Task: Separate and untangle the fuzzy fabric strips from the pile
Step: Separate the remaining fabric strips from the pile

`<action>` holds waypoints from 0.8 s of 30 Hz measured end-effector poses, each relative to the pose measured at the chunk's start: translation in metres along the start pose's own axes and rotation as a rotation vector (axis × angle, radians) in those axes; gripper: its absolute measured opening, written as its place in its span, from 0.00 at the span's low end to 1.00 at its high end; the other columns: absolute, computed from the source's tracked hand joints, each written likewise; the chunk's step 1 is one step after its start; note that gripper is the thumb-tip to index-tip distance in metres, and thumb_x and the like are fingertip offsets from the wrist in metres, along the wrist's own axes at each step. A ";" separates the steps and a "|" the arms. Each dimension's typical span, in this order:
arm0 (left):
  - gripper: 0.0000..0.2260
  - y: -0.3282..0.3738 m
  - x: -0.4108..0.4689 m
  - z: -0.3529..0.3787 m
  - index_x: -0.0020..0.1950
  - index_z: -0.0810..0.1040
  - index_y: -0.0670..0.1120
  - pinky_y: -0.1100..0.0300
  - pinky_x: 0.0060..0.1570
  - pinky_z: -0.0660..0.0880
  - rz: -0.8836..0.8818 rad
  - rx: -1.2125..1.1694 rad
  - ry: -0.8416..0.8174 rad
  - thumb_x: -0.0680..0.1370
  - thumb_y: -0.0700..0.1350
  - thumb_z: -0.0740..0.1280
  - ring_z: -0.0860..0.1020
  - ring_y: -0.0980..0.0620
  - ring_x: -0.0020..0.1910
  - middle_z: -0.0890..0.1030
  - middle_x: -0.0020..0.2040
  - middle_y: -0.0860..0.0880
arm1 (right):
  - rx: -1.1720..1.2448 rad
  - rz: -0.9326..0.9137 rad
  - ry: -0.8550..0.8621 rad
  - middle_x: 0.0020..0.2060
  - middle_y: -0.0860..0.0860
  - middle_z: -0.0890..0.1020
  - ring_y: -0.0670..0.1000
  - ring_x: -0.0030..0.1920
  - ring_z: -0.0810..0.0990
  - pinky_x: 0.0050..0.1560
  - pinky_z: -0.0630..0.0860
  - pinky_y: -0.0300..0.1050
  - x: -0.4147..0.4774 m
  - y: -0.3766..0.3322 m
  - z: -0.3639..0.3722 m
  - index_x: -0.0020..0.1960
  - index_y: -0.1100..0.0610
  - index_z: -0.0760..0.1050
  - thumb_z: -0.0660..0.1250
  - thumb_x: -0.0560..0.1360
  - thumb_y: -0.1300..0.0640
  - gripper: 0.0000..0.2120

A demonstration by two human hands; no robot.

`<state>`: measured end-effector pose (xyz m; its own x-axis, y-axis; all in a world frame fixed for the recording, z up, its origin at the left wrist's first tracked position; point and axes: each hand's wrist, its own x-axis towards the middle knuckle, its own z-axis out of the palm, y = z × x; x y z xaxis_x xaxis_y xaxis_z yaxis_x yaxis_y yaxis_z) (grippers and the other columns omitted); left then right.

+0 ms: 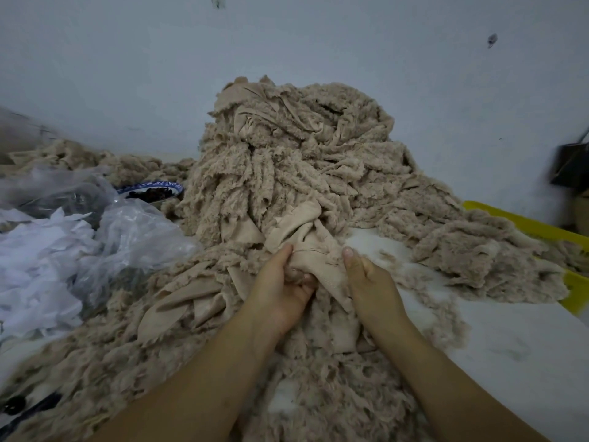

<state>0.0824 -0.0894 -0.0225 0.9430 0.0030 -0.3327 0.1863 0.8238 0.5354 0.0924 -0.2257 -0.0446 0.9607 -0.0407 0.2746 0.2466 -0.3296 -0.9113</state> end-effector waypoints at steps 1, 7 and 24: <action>0.11 0.000 -0.001 0.000 0.49 0.79 0.39 0.65 0.23 0.72 -0.003 0.012 -0.026 0.82 0.46 0.64 0.75 0.55 0.24 0.80 0.30 0.47 | 0.016 0.020 -0.007 0.32 0.50 0.74 0.49 0.35 0.73 0.38 0.70 0.45 0.000 0.001 -0.001 0.35 0.55 0.70 0.52 0.75 0.32 0.28; 0.13 -0.008 -0.002 -0.001 0.57 0.82 0.40 0.61 0.42 0.76 0.012 0.141 -0.101 0.82 0.48 0.64 0.83 0.51 0.41 0.86 0.50 0.45 | -0.039 0.056 -0.150 0.58 0.40 0.77 0.43 0.57 0.76 0.52 0.72 0.36 0.001 0.002 0.004 0.68 0.47 0.70 0.60 0.72 0.28 0.32; 0.08 -0.016 -0.007 0.012 0.47 0.83 0.40 0.64 0.26 0.76 -0.018 0.348 -0.027 0.72 0.44 0.75 0.84 0.51 0.31 0.86 0.38 0.44 | 0.076 0.133 -0.109 0.31 0.36 0.81 0.30 0.34 0.78 0.34 0.72 0.26 -0.001 -0.006 0.005 0.40 0.40 0.76 0.54 0.80 0.36 0.17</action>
<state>0.0764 -0.1088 -0.0196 0.9446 -0.0286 -0.3268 0.2817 0.5813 0.7634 0.0907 -0.2189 -0.0404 0.9926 0.0242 0.1188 0.1210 -0.2553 -0.9593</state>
